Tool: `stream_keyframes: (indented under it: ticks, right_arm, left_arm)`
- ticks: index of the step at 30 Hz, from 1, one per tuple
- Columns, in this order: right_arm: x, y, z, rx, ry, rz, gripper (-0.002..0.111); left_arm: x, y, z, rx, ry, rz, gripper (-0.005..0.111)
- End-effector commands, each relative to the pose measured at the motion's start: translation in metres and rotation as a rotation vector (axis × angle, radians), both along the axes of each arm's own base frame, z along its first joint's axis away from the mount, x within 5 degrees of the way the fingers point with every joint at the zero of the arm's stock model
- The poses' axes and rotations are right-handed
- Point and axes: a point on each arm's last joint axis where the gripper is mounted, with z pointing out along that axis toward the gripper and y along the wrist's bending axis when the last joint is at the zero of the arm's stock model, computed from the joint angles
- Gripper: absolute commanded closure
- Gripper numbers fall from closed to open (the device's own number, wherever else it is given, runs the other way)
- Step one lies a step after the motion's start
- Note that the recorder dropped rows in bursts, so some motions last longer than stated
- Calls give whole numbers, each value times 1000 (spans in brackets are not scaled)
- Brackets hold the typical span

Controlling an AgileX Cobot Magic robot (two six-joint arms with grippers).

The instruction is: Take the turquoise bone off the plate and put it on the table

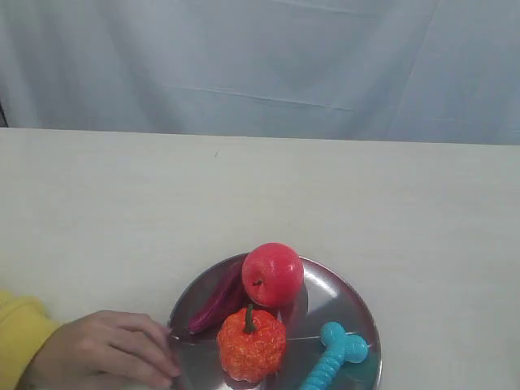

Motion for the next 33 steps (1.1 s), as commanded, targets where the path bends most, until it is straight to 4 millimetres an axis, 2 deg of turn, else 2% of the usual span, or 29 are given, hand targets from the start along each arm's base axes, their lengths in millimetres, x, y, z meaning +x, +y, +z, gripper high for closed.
stream_keyframes:
  ticks: [1, 17, 23, 33]
  right_arm:
    - [0, 0, 1, -8, -15, 3, 109]
    - [0, -1, 3, -40, -34, 1, 109]
    - [3, -2, 24, -110, -259, -7, 109]
    - [0, -2, 46, -187, -482, -14, 109]
  left_arm:
    - [0, 0, -1, -2, -1, -5, 107]
    - [0, 0, -1, -2, -1, -5, 107]
    - [0, 0, -1, 2, -1, -6, 107]
    - [0, 0, -1, 2, -1, -6, 107]
